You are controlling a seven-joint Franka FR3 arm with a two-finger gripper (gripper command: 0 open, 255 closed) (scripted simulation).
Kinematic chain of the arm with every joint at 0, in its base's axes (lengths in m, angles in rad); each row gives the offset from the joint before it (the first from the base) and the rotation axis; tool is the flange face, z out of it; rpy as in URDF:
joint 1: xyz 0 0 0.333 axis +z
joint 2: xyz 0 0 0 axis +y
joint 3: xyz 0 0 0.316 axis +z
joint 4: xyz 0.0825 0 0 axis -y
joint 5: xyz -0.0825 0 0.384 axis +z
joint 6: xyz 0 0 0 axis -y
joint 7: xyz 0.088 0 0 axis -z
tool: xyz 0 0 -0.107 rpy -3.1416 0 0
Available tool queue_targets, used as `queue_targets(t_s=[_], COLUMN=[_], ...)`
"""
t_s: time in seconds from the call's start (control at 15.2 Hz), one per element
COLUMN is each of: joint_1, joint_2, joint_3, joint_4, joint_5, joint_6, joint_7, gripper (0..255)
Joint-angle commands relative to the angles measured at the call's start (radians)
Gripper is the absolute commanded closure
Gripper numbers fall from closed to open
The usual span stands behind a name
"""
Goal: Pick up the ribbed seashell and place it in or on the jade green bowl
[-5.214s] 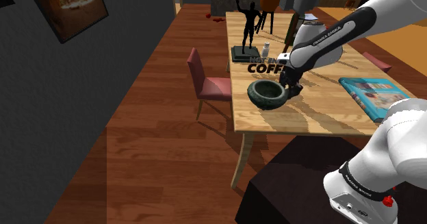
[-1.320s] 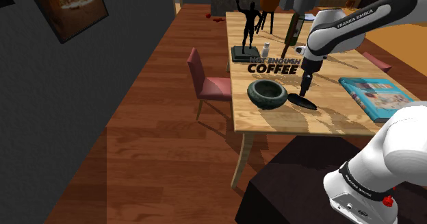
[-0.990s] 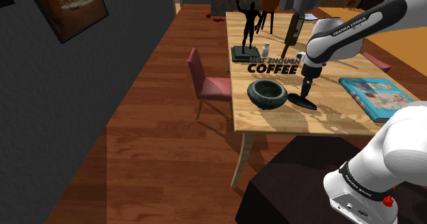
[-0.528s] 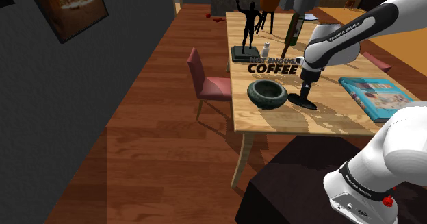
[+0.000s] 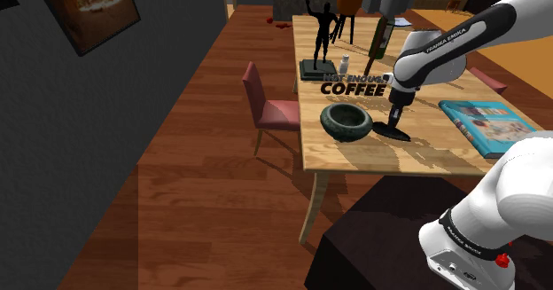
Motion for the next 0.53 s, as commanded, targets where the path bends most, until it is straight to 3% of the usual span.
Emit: queue_targets(t_s=[0.0,0.26,0.46], joint_1=[0.000,-0.001,-0.011], joint_2=[0.005,0.002,-0.043], joint_3=[-0.001,0.000,0.010], joint_4=[-0.003,-0.003,0.009], joint_5=[0.000,-0.001,-0.027], joint_6=[0.002,-0.001,-0.052], joint_7=[0.000,0.001,0.022], gripper=[255,255,255])
